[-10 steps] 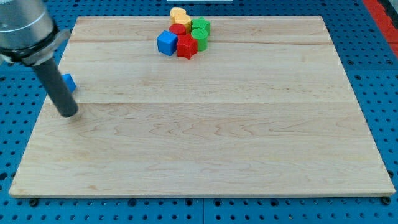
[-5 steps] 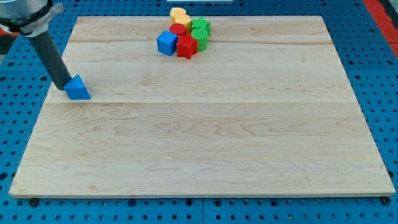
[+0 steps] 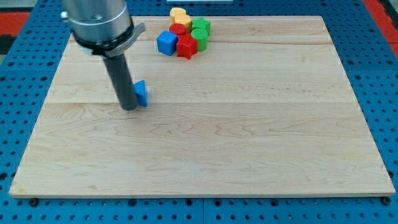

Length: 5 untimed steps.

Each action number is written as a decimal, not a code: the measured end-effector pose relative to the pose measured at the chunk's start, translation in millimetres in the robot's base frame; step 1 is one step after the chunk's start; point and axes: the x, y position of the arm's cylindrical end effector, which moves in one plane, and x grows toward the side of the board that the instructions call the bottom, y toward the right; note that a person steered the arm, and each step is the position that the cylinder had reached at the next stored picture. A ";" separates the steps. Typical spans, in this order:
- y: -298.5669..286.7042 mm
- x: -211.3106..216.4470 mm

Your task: Push the blue triangle closer to the red circle

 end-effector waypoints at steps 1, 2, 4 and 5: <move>37.3 -2.9; 50.4 -20.7; -9.0 -6.5; -32.6 -26.4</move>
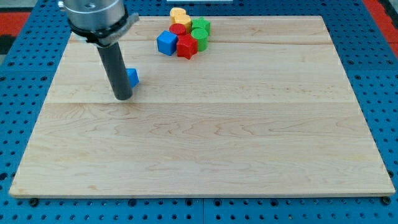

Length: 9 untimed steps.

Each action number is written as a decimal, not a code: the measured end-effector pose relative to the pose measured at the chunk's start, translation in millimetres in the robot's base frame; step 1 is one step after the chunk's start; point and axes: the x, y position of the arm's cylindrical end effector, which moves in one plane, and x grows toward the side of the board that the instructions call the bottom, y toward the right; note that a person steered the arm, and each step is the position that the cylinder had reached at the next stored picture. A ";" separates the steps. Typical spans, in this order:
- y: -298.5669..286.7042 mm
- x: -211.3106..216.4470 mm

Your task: Push the blue triangle closer to the red circle

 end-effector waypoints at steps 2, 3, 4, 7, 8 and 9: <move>1.8 -42.3; 2.0 -60.1; 2.0 -83.9; 22.1 -133.0; 25.1 -153.7; 40.4 -156.2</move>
